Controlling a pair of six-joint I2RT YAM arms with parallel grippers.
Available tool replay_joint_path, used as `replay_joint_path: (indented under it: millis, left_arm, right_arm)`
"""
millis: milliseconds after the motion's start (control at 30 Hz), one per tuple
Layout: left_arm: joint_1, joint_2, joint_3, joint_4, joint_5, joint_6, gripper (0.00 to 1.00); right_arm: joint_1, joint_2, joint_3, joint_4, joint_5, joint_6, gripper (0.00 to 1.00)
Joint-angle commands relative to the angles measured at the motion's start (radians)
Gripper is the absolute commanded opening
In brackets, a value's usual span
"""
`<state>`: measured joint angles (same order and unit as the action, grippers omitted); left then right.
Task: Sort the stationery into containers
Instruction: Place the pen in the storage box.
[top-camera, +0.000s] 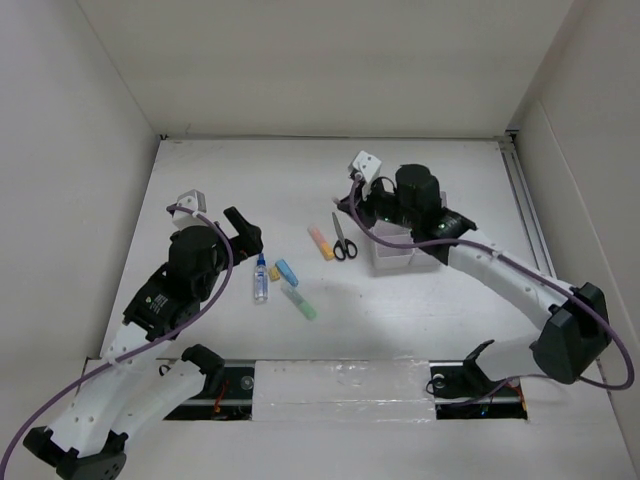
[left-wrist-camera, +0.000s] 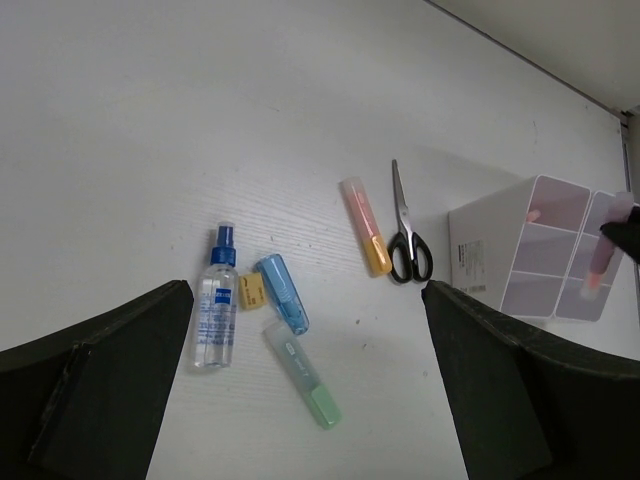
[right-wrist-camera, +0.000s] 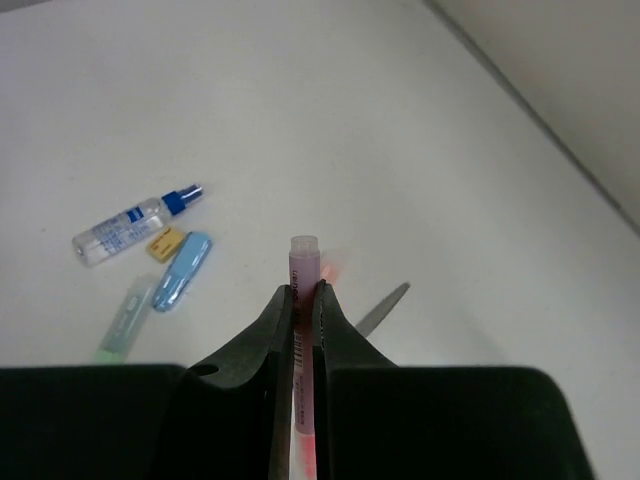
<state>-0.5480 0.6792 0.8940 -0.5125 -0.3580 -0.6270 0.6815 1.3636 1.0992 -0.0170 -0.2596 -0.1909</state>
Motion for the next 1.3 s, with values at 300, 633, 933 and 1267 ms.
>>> replay_joint_path:
  millis: [300, 633, 933, 1267]
  left_arm:
    - [-0.001, -0.010, 0.019, 0.037, -0.016, 0.024, 1.00]
    - [-0.001, 0.008, 0.019, 0.037, -0.016, 0.024, 1.00]
    - [-0.001, 0.008, 0.019, 0.058, 0.034, 0.044, 1.00]
    - [-0.001, 0.008, 0.010, 0.068, 0.062, 0.053, 1.00]
  right_arm:
    - [-0.393, 0.279, 0.419, -0.360, -0.644, -0.467, 0.00]
    - [-0.442, 0.413, 0.533, -0.557, -0.750, -0.599, 0.00]
    - [-0.453, 0.480, 0.533, -0.586, -0.785, -0.633, 0.00]
    - [-0.484, 0.520, 0.542, -0.607, -0.825, -0.670, 0.00]
